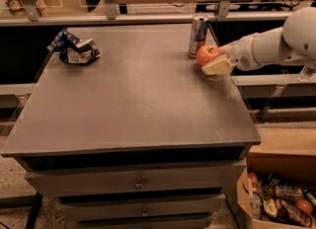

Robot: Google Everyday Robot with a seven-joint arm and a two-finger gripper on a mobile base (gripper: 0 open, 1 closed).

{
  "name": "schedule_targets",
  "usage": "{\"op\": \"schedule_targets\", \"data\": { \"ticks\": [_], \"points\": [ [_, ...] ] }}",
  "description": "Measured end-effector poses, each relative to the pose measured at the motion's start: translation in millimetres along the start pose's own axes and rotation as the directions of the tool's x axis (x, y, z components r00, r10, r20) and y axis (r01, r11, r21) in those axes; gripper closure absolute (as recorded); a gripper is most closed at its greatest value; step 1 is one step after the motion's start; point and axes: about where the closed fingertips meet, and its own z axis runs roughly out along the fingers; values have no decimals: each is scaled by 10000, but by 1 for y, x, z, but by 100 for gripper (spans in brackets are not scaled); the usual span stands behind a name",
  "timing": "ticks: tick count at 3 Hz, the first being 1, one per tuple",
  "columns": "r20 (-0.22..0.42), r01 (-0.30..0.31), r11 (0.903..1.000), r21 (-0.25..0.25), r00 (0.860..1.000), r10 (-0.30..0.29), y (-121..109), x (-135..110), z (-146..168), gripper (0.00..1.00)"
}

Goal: Move apple near redbull can

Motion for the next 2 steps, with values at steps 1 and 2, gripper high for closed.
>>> {"op": "schedule_targets", "data": {
  "ticks": [1,2],
  "points": [
    [-28,4,10000,22,10000,-4,0,2,3,0],
    [-109,-4,10000,22,9999,5,1,6,5,0]
  ]
}}
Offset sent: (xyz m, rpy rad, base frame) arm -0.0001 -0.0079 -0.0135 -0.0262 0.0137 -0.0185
